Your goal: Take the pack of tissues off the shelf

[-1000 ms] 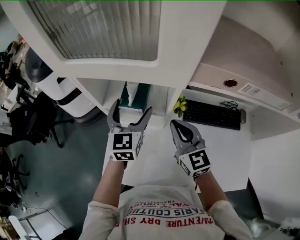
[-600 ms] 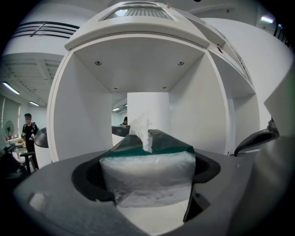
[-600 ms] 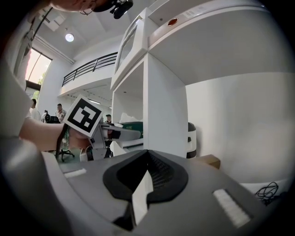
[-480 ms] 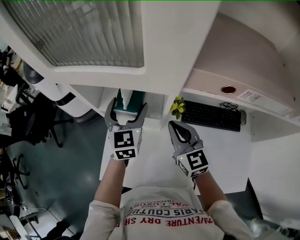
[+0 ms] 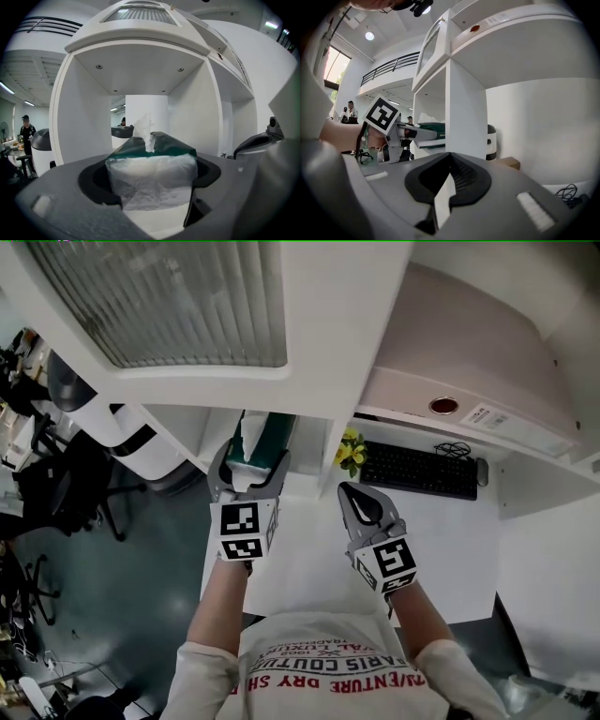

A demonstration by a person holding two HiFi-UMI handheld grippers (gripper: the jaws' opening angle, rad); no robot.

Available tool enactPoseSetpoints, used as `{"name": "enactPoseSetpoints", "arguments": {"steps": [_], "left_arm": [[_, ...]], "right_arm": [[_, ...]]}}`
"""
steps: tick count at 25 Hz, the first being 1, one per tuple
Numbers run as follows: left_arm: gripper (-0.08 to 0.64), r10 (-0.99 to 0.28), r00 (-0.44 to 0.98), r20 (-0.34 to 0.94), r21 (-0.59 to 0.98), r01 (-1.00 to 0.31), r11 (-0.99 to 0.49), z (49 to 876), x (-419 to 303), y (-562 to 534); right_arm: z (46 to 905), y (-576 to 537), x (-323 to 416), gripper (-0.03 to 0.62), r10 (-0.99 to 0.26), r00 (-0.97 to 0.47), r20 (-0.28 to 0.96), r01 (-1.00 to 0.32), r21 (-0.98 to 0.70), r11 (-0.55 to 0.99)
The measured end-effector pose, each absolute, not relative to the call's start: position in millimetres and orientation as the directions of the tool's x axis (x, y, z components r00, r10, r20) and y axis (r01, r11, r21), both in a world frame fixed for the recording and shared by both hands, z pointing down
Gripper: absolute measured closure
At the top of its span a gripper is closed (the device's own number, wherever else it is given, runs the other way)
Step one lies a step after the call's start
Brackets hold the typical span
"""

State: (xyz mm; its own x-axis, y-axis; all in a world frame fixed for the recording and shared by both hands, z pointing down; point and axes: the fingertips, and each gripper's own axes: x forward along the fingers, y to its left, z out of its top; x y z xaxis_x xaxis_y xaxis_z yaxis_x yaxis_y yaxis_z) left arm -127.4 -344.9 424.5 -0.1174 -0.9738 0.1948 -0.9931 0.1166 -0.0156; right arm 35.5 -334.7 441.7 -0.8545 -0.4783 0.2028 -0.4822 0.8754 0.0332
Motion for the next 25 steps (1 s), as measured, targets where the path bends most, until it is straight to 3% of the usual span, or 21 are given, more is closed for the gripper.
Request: {"name": "enactPoseSetpoints", "arguments": {"steps": [15,25], "left_arm": [[0.135,-0.994,-0.033,0.105,-0.037,-0.999,0.029,377.2,-118.3,-235.8],[0.135,-0.988,0.146,0.04,-0.068,-0.987,-0.148,363.0,-98.9,-164.4]], "right_arm": [[413.7,-255.8,34.6,0.591,-0.526,-0.835,0.162,-0.525,0.054,0.85],[405.2,-187.2,38.6,0.591,-0.533,-0.835,0.134,-0.527,0.081,0.846]]}}
